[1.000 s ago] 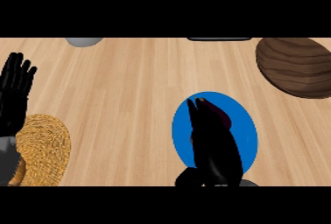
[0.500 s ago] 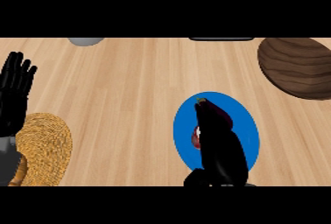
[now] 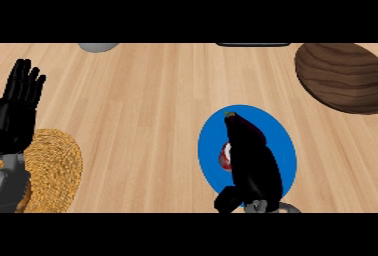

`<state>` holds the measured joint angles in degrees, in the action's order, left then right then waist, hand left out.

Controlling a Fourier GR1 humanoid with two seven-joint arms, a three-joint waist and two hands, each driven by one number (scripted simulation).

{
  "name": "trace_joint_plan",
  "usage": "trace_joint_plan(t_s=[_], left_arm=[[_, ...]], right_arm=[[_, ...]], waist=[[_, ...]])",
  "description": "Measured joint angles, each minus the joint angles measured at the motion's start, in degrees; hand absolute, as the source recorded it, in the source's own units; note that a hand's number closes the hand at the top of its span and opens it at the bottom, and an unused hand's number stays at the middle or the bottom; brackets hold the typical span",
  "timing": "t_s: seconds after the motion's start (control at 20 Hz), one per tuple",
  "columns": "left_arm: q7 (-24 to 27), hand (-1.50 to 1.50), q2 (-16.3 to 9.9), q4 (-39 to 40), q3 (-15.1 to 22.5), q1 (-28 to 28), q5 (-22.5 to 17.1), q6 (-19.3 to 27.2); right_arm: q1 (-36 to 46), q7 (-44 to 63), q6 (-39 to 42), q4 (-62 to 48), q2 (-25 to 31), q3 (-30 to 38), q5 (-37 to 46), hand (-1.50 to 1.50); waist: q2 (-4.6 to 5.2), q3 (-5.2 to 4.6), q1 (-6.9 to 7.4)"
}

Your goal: Pick the can from the plate and place it in the bowl

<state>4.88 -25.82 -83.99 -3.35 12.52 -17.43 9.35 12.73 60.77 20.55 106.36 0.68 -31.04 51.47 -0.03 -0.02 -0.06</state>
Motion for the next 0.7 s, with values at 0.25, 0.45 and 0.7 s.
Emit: trace_joint_plan(t_s=[0.25, 0.45, 0.7], left_arm=[[-0.8, 0.00, 0.6, -0.3, -0.7, 0.3, 0.7, -0.6], [-0.9, 0.00, 1.1, 0.0, -1.6, 0.6, 1.4, -1.3], [-1.3, 0.00, 2.5, -1.2, -1.7, 0.0, 2.7, -1.3]], right_arm=[[0.3, -1.4, -0.4, -3.7, 0.2, 1.9, 0.1, -1.50], [0.4, -1.7, -1.6, -6.6, -0.1, 1.9, 0.3, -1.50], [-0.3, -1.6, -3.6, -9.1, -0.1, 1.8, 0.1, -1.50]], waist=[[0.02, 0.01, 0.10], [0.02, 0.01, 0.16], [0.00, 0.01, 0.18]])
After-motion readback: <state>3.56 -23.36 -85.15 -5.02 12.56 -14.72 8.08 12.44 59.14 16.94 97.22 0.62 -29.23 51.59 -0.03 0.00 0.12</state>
